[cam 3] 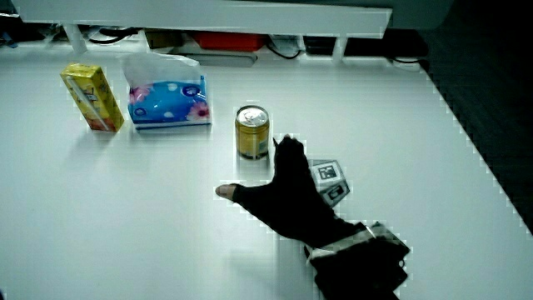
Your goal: Pick red bull
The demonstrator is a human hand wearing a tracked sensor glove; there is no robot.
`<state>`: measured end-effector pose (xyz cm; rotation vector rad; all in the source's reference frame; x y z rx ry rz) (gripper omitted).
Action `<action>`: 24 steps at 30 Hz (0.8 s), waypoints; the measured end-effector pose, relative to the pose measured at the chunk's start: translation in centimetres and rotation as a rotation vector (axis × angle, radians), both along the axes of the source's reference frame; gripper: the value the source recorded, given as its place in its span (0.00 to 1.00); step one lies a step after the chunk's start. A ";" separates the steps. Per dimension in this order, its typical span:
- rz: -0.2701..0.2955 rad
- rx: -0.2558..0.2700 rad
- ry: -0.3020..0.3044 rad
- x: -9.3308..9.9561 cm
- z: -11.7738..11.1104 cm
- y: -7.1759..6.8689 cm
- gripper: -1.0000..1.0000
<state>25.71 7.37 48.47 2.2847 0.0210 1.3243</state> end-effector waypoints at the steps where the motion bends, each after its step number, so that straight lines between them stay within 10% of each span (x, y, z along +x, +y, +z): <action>1: -0.001 0.013 -0.028 -0.2 0.0 -0.4 0.50; 7: 0.006 -0.017 -0.021 -0.7 1.3 -2.5 0.50; 8: 0.029 -0.007 -0.129 -1.5 0.5 -3.0 0.50; 24: 0.132 -0.052 -0.134 -2.2 3.5 -7.0 0.50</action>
